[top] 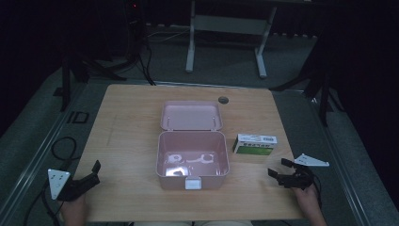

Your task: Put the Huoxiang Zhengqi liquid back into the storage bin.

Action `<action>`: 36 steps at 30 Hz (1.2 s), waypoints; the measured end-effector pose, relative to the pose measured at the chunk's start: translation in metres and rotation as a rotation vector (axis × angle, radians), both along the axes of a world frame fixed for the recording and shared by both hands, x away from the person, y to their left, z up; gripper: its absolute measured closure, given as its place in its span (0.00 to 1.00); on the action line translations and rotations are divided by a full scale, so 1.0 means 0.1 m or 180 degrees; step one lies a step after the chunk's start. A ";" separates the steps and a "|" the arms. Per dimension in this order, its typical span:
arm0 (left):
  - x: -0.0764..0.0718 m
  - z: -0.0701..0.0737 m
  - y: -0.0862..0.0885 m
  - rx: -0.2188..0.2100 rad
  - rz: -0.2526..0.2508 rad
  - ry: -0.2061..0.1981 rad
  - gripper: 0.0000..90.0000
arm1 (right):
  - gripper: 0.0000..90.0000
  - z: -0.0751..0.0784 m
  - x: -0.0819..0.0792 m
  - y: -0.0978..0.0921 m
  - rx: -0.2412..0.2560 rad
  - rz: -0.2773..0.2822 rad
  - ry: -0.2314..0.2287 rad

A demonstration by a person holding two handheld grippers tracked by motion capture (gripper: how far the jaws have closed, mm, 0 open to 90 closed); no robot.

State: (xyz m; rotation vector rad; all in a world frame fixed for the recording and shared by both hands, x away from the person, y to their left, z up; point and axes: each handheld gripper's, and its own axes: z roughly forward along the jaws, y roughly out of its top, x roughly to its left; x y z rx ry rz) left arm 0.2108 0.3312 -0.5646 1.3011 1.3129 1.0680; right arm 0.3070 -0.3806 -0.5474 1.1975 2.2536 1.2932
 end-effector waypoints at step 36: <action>0.00 0.00 0.01 -0.0038 -0.0061 0.0009 0.01 | 0.14 0.41 0.13 0.79 -0.1857 0.1821 0.0799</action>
